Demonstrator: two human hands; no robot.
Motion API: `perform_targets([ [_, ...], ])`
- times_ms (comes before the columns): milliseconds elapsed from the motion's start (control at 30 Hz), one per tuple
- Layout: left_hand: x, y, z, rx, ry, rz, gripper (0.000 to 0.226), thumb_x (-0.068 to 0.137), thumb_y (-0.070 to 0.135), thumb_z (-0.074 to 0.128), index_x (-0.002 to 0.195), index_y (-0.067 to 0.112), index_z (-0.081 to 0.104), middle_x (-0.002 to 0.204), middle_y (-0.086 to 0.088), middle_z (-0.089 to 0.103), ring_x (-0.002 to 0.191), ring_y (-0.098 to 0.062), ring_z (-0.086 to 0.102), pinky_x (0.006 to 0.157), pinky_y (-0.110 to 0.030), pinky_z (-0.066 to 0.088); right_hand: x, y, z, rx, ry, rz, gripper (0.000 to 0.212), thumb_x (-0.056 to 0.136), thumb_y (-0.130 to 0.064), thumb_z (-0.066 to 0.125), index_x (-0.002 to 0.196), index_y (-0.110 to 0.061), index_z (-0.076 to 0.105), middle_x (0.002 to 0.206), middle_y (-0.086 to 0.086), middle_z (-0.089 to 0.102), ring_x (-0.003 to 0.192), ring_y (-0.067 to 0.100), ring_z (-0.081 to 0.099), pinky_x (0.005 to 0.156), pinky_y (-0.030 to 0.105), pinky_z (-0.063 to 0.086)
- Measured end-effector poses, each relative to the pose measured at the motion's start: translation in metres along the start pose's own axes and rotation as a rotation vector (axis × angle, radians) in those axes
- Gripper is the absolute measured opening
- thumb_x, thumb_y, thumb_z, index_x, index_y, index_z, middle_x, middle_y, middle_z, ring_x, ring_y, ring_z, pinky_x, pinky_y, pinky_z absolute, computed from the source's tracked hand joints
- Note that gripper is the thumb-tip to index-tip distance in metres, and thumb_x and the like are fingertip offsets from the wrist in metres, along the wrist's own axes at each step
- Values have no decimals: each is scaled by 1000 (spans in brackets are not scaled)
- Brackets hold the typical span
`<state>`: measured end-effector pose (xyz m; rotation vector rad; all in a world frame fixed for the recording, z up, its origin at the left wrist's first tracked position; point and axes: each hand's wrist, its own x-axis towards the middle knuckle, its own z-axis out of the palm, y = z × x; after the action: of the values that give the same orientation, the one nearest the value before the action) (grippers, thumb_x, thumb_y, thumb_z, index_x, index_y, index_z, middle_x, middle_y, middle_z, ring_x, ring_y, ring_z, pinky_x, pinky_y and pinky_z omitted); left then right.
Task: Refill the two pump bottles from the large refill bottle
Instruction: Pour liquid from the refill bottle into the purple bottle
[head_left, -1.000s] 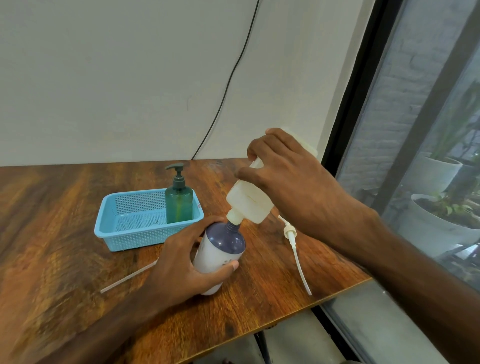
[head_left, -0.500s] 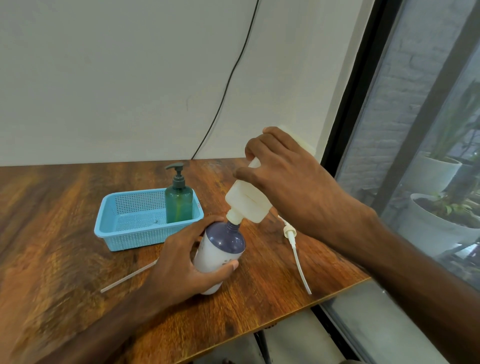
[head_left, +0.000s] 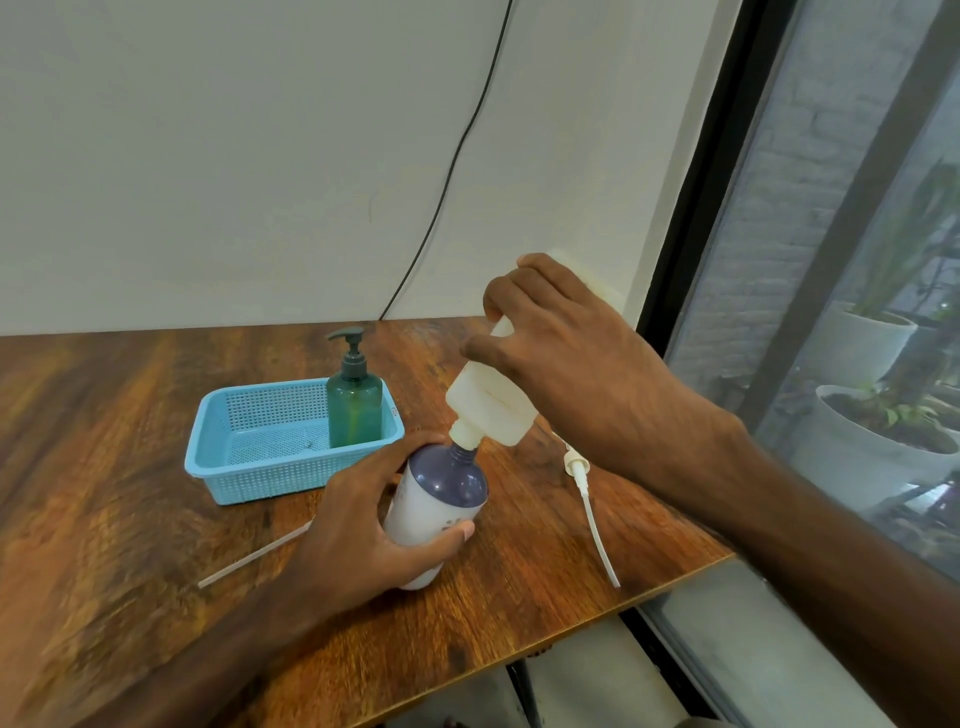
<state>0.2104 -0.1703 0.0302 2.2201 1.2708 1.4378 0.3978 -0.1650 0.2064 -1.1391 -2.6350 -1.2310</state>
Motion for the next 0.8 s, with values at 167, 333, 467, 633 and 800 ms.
perform_targets([
  [167,0,-1,1,-1,-5,-1,69,67,49,88,123,54,49,121,53,50,113,21,53,83,2,43,2,-1,3,-16,19,7,45,92,-20,69,135,-23,56,140,14,48,138,35,40,123,47,13],
  [333,0,-2,1,4,-7,-8,70,67,52,88,125,55,48,122,54,49,114,20,52,84,1,44,0,1,4,-11,35,16,54,89,-22,73,139,-25,52,144,13,44,141,34,36,123,46,12],
  [467,0,-3,0,-18,-8,-23,71,68,52,88,128,50,51,122,46,55,113,14,58,83,-4,48,-9,9,17,61,34,69,63,80,-15,77,137,-26,51,138,9,48,133,31,41,118,41,20],
  [633,1,-4,0,-9,-14,-44,72,67,54,89,130,43,56,122,40,58,114,10,59,84,-7,49,-41,20,58,435,-39,229,76,68,-30,85,137,-29,53,131,0,59,123,23,53,104,39,40],
  [800,1,-4,0,-8,-8,-71,74,66,55,91,131,39,58,122,34,61,114,7,60,86,-9,49,-73,7,106,831,-68,471,81,69,-44,88,139,-33,51,131,-13,59,117,8,53,87,19,45],
])
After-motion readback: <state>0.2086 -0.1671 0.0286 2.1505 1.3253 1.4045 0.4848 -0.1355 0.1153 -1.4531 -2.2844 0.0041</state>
